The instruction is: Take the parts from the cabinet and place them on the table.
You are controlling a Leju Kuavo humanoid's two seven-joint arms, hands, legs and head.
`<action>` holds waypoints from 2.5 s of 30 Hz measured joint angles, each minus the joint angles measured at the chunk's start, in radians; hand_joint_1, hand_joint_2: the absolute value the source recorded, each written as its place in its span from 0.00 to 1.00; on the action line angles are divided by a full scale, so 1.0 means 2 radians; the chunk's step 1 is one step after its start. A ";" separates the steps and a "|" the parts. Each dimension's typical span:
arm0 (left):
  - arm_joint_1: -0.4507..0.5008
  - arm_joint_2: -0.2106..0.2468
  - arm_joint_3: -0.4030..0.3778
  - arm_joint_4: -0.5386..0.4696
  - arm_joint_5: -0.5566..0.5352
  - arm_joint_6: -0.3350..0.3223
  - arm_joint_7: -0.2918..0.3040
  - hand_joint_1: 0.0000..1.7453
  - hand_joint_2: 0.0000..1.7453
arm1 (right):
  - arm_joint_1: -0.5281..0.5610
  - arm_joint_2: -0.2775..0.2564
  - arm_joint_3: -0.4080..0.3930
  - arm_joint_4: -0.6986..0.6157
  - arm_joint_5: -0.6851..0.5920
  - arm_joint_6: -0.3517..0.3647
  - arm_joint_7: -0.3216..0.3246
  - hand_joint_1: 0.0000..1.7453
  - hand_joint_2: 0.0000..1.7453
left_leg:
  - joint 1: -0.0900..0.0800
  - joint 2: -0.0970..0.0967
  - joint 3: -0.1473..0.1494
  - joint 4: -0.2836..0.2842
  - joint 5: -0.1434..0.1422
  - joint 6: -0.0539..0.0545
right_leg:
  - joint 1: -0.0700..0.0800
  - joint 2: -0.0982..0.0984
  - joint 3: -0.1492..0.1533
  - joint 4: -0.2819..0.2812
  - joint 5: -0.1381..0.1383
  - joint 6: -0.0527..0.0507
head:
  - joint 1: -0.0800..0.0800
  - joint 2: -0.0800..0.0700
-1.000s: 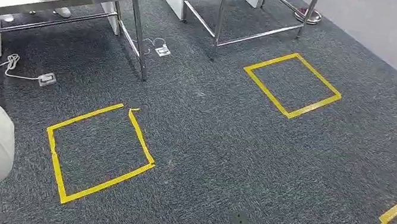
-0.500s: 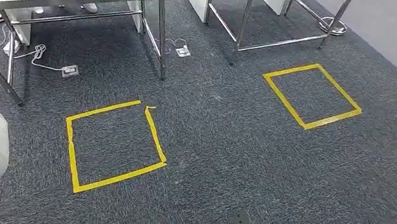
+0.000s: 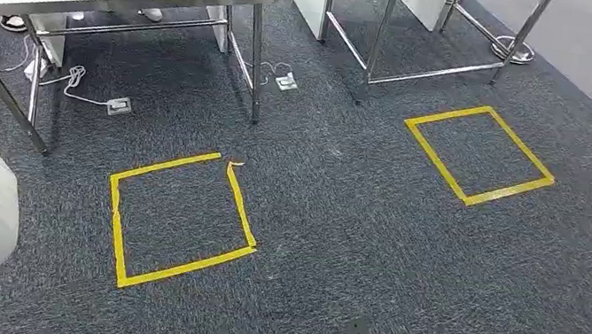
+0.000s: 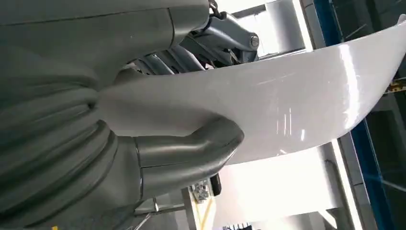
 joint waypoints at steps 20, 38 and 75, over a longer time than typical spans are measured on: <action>-0.003 -0.001 0.000 -0.005 0.001 -0.002 0.000 1.00 1.00 | -0.001 0.000 0.000 0.000 0.000 0.010 0.007 0.00 1.00 | -0.012 0.005 -0.042 0.000 0.041 0.015 | 0.005 -0.003 0.097 -0.013 -0.056 -0.015 | -0.009 0.000; 0.002 -0.001 0.002 -0.010 0.004 -0.003 -0.003 1.00 1.00 | 0.001 0.000 0.000 0.000 -0.001 0.014 0.007 0.00 1.00 | -0.008 0.004 0.016 0.087 -0.021 -0.007 | 0.007 0.000 -0.002 0.000 0.012 -0.042 | -0.006 0.000; 0.007 0.000 0.005 -0.019 -0.004 -0.019 0.004 1.00 1.00 | 0.012 0.000 -0.001 0.000 0.003 0.018 0.008 0.00 1.00 | -0.002 0.007 -0.058 0.068 -0.019 -0.013 | 0.005 0.007 0.058 -0.003 -0.036 -0.041 | -0.009 0.000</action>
